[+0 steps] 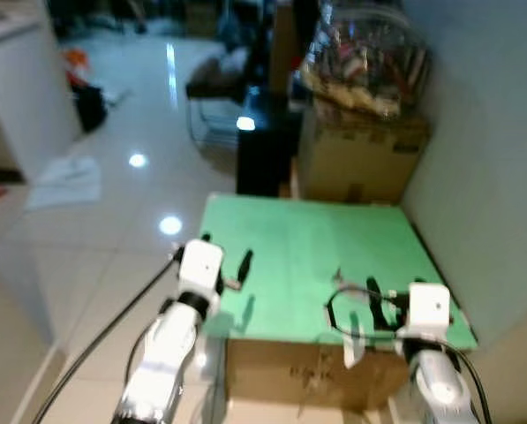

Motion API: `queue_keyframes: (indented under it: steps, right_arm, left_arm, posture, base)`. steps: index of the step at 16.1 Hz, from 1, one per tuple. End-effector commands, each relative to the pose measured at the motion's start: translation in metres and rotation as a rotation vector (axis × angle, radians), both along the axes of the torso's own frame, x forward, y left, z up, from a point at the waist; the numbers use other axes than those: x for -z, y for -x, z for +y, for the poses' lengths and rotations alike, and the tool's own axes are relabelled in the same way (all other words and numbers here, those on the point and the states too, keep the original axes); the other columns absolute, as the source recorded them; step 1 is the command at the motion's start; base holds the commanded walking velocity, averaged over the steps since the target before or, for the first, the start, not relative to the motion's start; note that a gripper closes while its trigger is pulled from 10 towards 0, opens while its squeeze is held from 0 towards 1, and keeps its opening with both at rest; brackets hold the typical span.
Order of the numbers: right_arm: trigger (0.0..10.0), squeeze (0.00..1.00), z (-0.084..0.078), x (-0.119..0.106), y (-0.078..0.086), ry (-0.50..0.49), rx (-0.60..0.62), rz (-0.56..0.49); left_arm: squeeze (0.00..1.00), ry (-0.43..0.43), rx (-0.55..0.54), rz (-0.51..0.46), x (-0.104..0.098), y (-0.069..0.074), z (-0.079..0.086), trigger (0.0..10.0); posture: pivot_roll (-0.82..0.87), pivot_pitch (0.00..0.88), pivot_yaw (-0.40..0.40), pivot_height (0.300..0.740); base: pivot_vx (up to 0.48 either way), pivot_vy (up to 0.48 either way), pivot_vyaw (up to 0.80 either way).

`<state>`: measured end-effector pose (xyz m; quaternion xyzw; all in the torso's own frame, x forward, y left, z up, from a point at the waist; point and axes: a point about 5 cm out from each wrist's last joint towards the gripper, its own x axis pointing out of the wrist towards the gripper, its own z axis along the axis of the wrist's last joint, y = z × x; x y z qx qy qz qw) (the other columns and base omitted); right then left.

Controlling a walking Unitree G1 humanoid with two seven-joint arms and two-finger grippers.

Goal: Hang keys on a hook

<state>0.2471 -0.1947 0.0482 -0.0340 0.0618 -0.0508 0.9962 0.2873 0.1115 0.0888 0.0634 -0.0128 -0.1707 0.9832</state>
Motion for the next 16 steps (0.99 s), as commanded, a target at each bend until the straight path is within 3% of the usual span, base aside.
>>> queue_keyframes:
  steps: [1, 3, 7, 11, 13, 16]
  right_arm:
    - [10.0, 0.00, -0.013, 0.000, 0.003, 0.017, 0.040, 0.009]
    - [10.0, 0.00, -0.016, 0.002, 0.006, 0.006, 0.061, 0.020]
    - [10.0, 0.00, -0.013, 0.000, 0.004, -0.009, 0.062, 0.007]
    - [10.0, 0.00, -0.006, -0.009, 0.002, 0.005, 0.033, -0.039]
    - [10.0, 0.00, -0.012, -0.009, 0.004, -0.003, 0.093, -0.037]
    - [10.0, 0.00, -0.010, -0.021, -0.008, -0.039, 0.131, -0.029]
  left_arm:
    - [0.00, 0.003, 0.072, -0.020, -0.005, 0.002, -0.017, 10.0]
    - [0.00, -0.007, 0.146, -0.006, -0.003, 0.008, -0.026, 10.0]
    - [0.00, -0.008, 0.143, -0.018, -0.004, 0.010, -0.027, 10.0]
    - [0.00, 0.010, 0.140, -0.018, -0.004, 0.012, -0.025, 10.0]
    - [0.00, -0.002, 0.134, -0.021, -0.004, 0.011, -0.024, 10.0]
    - [0.00, 0.000, 0.129, -0.019, -0.004, 0.009, -0.024, 10.0]
  posture:
    - [-0.11, 0.000, -0.045, 0.740]
    - [-0.11, 0.000, -0.041, 0.740]
    - [-0.11, 0.000, -0.044, 0.740]
    - [-0.10, 0.000, -0.046, 0.740]
    - [-0.10, 0.000, -0.047, 0.740]
    - [-0.10, 0.000, -0.045, 0.740]
  base:
    - [0.386, -0.277, 0.00]
    - [0.317, -0.354, 0.00]
    - [0.285, -0.383, 0.00]
    - [0.000, 0.000, 0.00]
    - [0.000, 0.000, 0.00]
    - [0.000, 0.000, 0.00]
